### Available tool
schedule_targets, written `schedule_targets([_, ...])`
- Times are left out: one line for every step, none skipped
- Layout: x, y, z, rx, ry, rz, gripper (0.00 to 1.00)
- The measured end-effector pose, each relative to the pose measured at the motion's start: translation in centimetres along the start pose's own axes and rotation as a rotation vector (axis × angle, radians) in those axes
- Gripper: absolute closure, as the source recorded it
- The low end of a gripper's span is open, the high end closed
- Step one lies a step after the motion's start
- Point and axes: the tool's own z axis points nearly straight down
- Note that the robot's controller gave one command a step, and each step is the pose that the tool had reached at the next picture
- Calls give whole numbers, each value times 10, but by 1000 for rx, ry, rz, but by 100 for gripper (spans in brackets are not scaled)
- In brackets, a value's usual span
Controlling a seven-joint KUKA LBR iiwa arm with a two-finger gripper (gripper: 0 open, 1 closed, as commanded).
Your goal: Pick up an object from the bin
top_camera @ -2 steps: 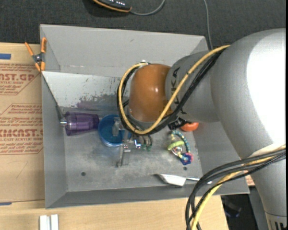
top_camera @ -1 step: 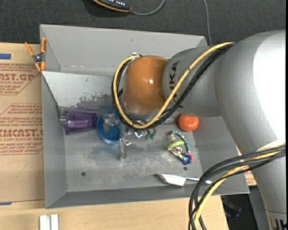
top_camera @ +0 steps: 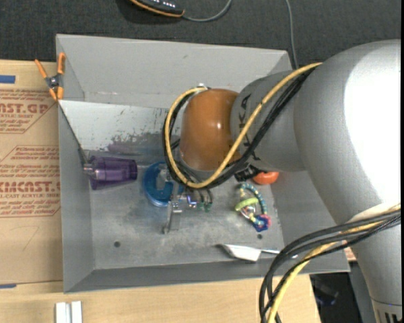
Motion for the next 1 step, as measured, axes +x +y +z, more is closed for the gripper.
schedule_targets([3,80,1,6,15,-277,0])
